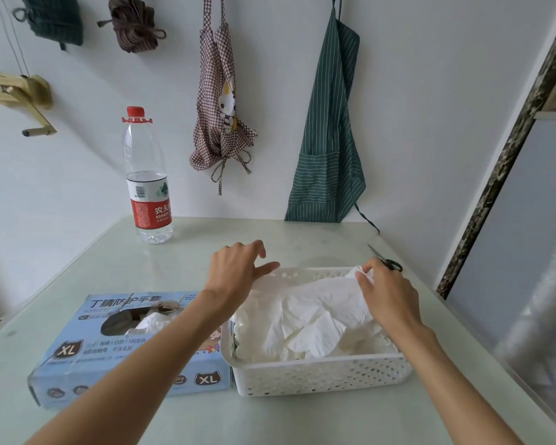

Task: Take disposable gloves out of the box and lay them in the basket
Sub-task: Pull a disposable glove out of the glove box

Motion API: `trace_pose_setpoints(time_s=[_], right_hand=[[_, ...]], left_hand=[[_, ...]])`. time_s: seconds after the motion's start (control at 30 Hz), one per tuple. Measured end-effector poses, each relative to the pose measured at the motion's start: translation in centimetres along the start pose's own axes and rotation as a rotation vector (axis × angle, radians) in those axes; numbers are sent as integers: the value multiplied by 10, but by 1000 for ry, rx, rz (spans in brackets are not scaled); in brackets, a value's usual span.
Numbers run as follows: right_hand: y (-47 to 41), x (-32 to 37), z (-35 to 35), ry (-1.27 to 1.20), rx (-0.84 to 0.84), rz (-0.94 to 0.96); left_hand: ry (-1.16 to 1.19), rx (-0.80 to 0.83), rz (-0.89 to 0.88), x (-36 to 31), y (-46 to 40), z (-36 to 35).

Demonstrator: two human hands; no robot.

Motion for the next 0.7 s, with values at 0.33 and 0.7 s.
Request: trace_pose_setpoints(time_s=[0.33,0.7], right_hand=[[8,-5,21,36,-96,95],[42,29,-21,-32,463,384]], left_hand=[[143,-48,16,-6,33,49],[34,656,-46,-22,66,16]])
Point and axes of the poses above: each hand's wrist, its own y-axis away from the middle knuckle, its own z-axis out of the back of the hand, x = y × z, the point moved 9 cm from there along -y, towards the middle knuckle, and after that the axes turned 7 degrees about y, right-handed, at the moved point
